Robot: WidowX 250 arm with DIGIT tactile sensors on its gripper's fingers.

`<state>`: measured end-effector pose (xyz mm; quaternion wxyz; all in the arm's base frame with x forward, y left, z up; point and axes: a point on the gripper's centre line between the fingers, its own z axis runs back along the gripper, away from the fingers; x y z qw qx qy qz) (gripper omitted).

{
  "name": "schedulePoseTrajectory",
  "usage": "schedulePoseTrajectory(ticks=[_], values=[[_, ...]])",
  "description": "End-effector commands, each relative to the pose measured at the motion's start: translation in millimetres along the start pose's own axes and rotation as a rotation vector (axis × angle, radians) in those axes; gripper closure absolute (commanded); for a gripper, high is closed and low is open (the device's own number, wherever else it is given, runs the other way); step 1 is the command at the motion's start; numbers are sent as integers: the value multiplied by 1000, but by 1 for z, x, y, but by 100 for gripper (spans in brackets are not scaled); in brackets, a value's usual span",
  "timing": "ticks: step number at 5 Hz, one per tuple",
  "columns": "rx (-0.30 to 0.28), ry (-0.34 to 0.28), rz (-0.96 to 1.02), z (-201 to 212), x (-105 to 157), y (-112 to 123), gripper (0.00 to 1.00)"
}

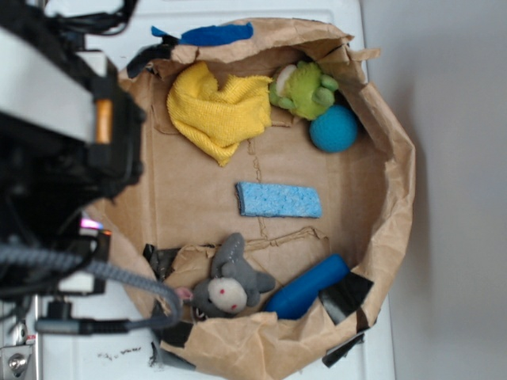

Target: Grab the yellow cloth.

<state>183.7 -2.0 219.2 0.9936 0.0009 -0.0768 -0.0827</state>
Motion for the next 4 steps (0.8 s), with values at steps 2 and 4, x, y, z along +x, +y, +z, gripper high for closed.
schedulePoseTrajectory(ticks=[2,4], values=[[7,-15,13,4,3,3,0],[77,1,6,-30,26,16,0]])
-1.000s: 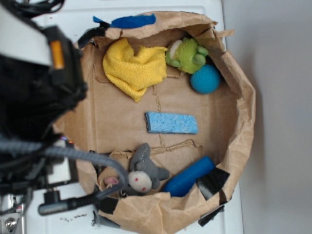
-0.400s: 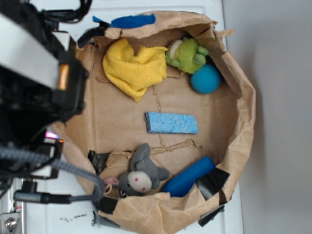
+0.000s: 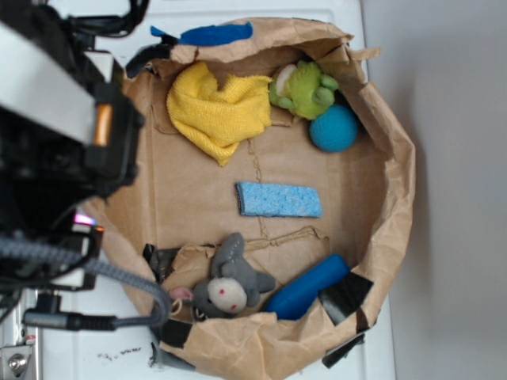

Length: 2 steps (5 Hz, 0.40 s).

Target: Grab the yellow cloth.

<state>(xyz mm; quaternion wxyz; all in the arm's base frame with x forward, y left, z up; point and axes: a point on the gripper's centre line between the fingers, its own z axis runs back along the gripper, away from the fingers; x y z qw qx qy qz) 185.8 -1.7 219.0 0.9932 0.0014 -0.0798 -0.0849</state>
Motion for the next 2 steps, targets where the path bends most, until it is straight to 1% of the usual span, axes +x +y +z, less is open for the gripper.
schedulePoseTrajectory(ticks=[1,2], values=[[113,25,16,-54,36,25,0],[132,84,3,-84,48,39,0]])
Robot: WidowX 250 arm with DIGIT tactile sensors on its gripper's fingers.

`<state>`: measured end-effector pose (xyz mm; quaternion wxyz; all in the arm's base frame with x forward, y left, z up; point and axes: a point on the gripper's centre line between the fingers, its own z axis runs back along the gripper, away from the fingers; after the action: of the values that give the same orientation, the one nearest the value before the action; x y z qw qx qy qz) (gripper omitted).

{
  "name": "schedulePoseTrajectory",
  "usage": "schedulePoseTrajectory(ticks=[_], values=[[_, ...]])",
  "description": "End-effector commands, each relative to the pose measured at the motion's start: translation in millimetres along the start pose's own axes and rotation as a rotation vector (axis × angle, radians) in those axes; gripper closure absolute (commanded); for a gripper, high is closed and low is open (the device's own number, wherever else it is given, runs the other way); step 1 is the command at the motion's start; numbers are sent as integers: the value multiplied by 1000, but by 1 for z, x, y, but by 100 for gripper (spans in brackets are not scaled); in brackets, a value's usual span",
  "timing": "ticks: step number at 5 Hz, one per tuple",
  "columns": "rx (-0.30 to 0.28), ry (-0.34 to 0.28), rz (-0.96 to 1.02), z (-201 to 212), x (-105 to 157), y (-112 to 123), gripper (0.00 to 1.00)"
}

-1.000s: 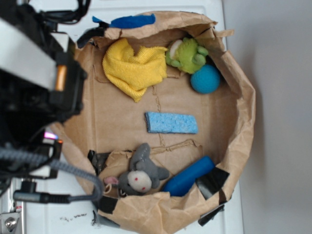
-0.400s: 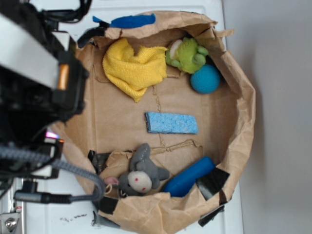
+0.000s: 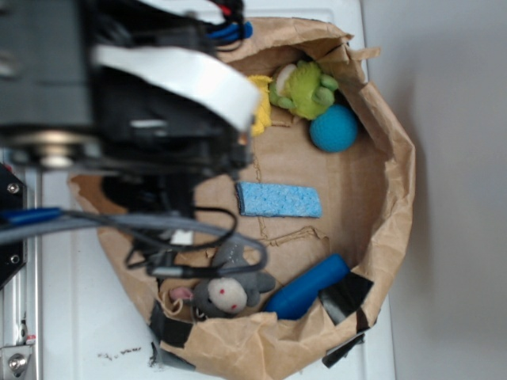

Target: Grab the yellow cloth.

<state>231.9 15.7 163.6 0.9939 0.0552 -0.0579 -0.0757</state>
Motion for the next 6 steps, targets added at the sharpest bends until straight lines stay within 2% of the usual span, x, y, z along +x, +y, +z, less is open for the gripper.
schedulePoseTrajectory(ticks=[1,2,3,4,5,6], values=[[63,27,-2,-46,22,19,0],[50,-22,-42,-58,20,18,0],[14,-1,-71,-69,5,19,0],[9,23,-62,-73,-6,21,0],[2,19,-58,-73,-9,24,0],[42,16,-39,-80,-10,29,0]])
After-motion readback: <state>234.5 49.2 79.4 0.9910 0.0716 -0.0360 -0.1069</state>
